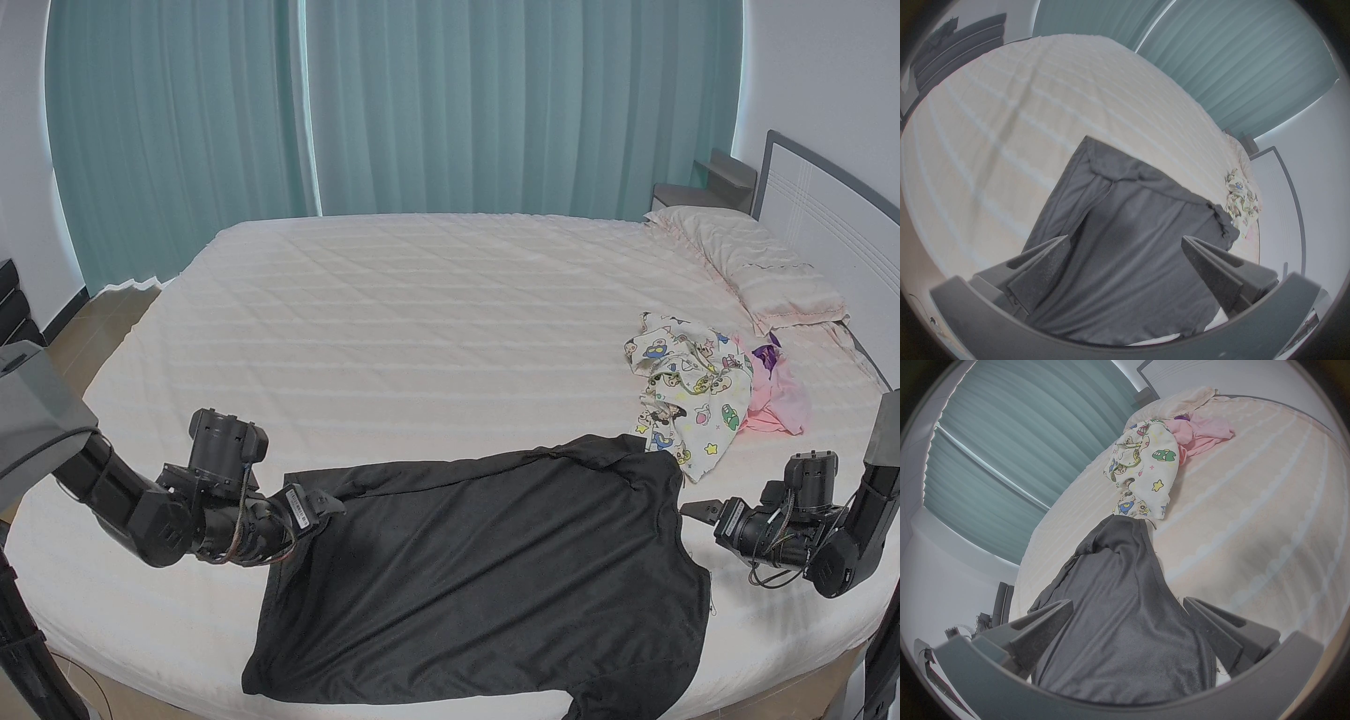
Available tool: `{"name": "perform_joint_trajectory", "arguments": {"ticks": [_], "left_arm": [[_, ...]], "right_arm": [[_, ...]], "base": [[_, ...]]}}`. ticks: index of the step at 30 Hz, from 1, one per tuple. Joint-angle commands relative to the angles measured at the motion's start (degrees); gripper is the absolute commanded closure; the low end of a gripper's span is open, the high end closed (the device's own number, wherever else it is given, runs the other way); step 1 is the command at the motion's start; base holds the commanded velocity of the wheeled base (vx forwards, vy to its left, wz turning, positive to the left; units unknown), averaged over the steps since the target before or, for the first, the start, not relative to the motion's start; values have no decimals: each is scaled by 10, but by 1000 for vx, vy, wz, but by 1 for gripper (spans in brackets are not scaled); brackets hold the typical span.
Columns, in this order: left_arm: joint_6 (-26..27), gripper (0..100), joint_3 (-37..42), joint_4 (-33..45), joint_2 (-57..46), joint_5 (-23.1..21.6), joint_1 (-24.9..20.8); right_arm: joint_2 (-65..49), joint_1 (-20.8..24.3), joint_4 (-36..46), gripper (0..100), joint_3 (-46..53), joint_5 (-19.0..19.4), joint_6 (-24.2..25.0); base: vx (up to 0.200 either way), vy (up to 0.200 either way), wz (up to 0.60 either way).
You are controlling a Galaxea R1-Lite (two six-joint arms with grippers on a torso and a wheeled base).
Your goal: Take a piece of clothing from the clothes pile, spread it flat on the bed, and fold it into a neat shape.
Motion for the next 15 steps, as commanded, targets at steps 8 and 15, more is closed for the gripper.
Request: {"name": "perform_joint_trajectory", "arguments": {"ticks": [8,15], "left_arm": [[6,0,-224,42,204,85,-1],[19,0,-271,55,233,105,15]], "right_arm": [[-5,9,-2,0,8,-2,-1],[-4,8,-2,0,8,-2,0]], "base": [[0,0,0],[0,0,0]]}}
